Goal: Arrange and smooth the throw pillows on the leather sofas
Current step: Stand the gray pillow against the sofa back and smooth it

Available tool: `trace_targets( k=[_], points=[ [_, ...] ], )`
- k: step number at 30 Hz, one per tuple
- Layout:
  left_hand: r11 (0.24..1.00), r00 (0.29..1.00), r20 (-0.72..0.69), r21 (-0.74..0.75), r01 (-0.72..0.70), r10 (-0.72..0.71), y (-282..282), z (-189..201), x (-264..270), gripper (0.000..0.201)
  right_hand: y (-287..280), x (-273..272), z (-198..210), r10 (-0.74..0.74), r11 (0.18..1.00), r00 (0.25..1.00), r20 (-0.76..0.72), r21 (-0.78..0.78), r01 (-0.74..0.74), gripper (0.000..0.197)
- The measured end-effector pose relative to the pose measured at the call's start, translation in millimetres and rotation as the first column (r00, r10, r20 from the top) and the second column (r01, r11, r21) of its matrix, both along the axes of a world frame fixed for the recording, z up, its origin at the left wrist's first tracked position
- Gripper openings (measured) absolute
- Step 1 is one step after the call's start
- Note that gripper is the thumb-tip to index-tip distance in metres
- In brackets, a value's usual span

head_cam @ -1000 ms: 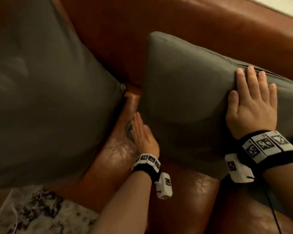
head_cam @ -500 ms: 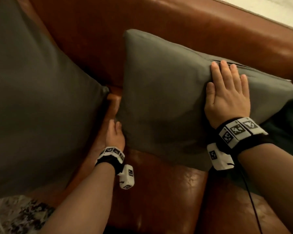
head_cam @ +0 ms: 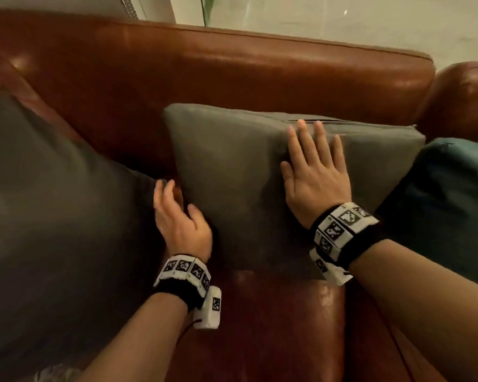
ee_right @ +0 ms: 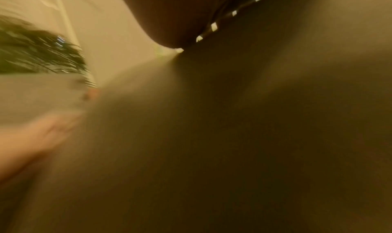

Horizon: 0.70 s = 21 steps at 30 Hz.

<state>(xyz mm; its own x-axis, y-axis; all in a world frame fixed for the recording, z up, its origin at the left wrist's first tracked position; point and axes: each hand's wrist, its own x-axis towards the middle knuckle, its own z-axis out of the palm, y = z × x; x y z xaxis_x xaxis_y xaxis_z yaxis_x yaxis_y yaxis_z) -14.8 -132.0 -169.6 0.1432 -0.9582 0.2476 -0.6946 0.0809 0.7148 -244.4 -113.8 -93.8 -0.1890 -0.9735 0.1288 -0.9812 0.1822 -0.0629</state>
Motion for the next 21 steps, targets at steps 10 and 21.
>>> trace_targets(
  k=[10, 21],
  points=[
    [0.724, 0.405, 0.726, 0.184, 0.664, -0.556, -86, 47, -17, 0.066, 19, -82, 3, -0.076, 0.994, 0.993, -0.088, 0.078, 0.083, 0.063],
    [0.597, 0.33, 0.532, 0.472, 0.649, -0.779, -128, 120, -137, 0.072, -28, -84, 44, -0.067, 0.992, 0.973, 0.221, 0.117, 0.041, 0.05]
  ],
)
